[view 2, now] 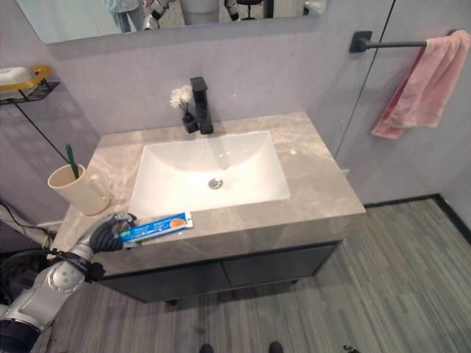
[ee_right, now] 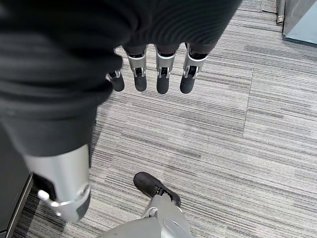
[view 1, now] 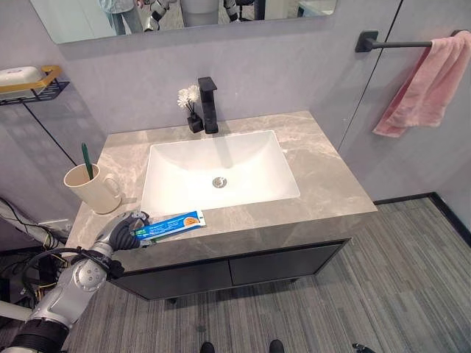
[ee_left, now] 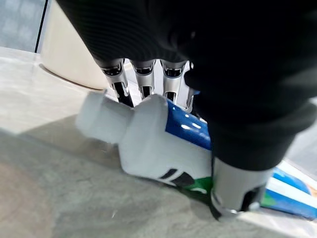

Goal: Put brush and paste in cup on sink, flatten towel.

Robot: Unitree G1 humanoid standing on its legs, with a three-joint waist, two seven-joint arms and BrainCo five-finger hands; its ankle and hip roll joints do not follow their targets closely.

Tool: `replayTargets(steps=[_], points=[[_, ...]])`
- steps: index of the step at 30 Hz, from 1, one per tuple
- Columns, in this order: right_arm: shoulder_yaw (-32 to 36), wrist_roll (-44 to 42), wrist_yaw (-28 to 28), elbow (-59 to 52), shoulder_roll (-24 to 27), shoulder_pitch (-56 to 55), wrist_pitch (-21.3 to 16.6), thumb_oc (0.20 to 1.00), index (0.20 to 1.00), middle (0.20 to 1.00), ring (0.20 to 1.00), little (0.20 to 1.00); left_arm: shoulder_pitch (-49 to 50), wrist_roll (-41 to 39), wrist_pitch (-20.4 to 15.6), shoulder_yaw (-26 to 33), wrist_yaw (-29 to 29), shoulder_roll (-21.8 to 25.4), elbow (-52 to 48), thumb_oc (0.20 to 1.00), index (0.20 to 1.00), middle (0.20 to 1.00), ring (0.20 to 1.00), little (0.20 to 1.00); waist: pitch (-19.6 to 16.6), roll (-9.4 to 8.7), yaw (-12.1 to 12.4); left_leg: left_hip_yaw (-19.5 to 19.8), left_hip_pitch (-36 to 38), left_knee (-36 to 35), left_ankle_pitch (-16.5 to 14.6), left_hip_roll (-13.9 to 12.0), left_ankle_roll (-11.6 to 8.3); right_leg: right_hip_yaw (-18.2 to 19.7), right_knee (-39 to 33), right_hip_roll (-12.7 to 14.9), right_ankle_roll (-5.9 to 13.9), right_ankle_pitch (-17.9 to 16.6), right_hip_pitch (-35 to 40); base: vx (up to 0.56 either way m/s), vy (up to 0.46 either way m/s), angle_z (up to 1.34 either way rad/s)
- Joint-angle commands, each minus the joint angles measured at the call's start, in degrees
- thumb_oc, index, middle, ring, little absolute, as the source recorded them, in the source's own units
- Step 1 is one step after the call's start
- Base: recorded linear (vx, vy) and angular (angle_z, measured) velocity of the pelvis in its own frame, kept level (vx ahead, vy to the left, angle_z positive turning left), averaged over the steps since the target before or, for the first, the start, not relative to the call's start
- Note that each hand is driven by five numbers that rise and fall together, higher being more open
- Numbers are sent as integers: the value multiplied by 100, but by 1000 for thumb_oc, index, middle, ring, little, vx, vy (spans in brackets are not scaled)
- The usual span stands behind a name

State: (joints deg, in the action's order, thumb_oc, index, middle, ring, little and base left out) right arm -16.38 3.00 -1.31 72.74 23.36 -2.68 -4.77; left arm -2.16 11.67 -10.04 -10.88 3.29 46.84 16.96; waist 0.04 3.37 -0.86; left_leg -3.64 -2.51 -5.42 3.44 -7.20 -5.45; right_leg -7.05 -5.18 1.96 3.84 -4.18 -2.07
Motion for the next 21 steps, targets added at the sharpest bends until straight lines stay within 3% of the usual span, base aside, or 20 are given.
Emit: replayTargets(steps=[1, 7, 12, 18, 19, 21], points=[[58, 0, -103, 84, 26, 144, 19, 1000, 1000, 1000, 1000, 1000, -171, -187, 83, -242, -121, -331, 376, 504, 504, 504, 504, 504, -21, -333, -203, -103, 196, 42, -110, -82, -150, 249, 18, 451, 534, -109, -130, 0, 0, 0], [74, 14, -102, 113, 25, 131, 29, 1000, 1000, 1000, 1000, 1000, -174, -228, 98, -251, -137, -365, 386, 567, 567, 567, 567, 567, -27, -307, -213, -116, 186, 42, -99, -77, -152, 251, 18, 457, 532, -112, -133, 0, 0, 0], [82, 0, -100, 143, 31, 145, 34, 1000, 1000, 1000, 1000, 1000, -190, -257, 104, -258, -138, -383, 375, 758, 758, 758, 758, 758, -29, -303, -213, -116, 177, 42, -93, -76, -151, 258, 18, 461, 533, -112, -143, 0, 0, 0], [82, 0, -100, 143, 31, 145, 34, 1000, 1000, 1000, 1000, 1000, -190, -257, 104, -258, -138, -383, 375, 758, 758, 758, 758, 758, -29, -303, -213, -116, 177, 42, -93, -76, -151, 258, 18, 461, 533, -112, -143, 0, 0, 0], [74, -8, -86, 93, 30, 120, 28, 1000, 1000, 1000, 1000, 1000, -192, -296, 126, -249, -124, -416, 401, 953, 953, 953, 953, 953, -43, -307, -229, -116, 176, 42, -94, -71, -148, 250, 18, 460, 534, -115, -150, 0, 0, 0], [73, -11, -81, 117, 36, 134, 35, 1000, 1000, 1000, 1000, 1000, -172, -407, 137, -232, -134, -486, 421, 1000, 1000, 1000, 1000, 1000, -38, -313, -232, -103, 168, 42, -92, -70, -144, 246, 18, 467, 533, -117, -152, 0, 0, 0]])
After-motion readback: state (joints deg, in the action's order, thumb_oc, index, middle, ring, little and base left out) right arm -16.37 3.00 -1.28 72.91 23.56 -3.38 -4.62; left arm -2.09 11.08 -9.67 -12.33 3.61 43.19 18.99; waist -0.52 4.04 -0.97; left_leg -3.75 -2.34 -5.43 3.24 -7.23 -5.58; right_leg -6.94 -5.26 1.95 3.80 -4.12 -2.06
